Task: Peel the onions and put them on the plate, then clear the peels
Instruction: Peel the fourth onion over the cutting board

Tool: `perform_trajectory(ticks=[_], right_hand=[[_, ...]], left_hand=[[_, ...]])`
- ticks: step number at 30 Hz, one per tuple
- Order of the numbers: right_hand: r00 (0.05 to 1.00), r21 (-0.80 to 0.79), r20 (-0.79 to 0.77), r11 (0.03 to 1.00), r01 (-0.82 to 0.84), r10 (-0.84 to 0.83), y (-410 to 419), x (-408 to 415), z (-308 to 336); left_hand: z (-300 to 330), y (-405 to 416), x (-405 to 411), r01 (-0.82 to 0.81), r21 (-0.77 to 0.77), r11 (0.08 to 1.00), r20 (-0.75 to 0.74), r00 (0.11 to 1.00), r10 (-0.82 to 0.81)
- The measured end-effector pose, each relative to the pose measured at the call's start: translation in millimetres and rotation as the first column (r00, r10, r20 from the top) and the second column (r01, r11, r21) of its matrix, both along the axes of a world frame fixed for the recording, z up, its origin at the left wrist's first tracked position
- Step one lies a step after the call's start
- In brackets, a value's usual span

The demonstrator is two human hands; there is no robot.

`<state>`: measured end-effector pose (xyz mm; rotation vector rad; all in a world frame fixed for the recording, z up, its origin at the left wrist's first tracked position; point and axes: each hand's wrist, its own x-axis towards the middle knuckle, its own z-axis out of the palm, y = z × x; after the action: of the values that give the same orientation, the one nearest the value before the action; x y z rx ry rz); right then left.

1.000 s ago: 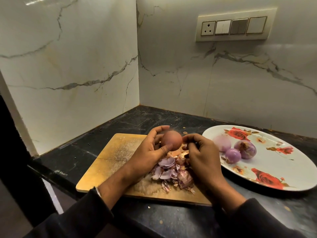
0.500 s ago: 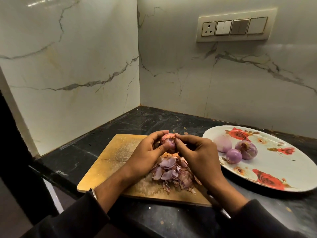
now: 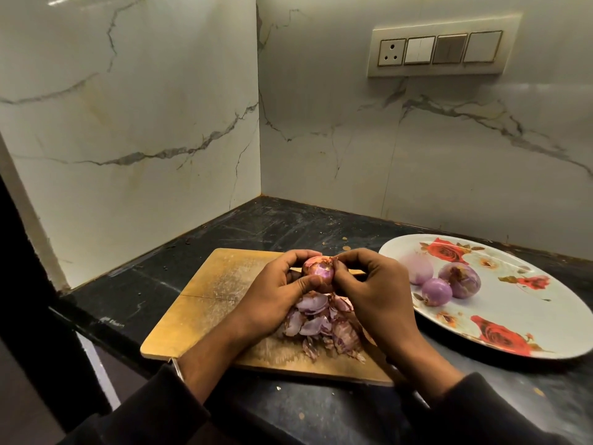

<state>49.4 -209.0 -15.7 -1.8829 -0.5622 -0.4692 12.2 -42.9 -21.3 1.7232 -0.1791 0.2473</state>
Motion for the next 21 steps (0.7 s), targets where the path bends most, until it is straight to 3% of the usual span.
perform_trajectory(ticks=[6, 12, 14, 21], right_hand=[[0.997, 0.090, -0.012, 0.993, 0.071, -0.070, 4, -2, -5], [0.981, 0.171, -0.173, 0.979, 0.115, -0.086, -2, 11, -8], [0.975, 0.117, -0.218, 0.991, 0.066, -0.039, -1, 9, -11], [0.980, -0.053, -0.165, 0.993, 0.105, -0.112, -5, 12, -8]], left_hand=[[1, 0, 0, 0.053, -0.057, 0.997, -0.004, 0.999, -0.053], [1, 1, -1, 0.097, -0.084, 0.992, 0.005, 0.995, -0.097], [2, 1, -1, 0.100, -0.092, 0.991, 0.012, 0.995, -0.099], [0, 2, -1, 0.032, -0.093, 0.995, -0.010, 0.999, -0.033]])
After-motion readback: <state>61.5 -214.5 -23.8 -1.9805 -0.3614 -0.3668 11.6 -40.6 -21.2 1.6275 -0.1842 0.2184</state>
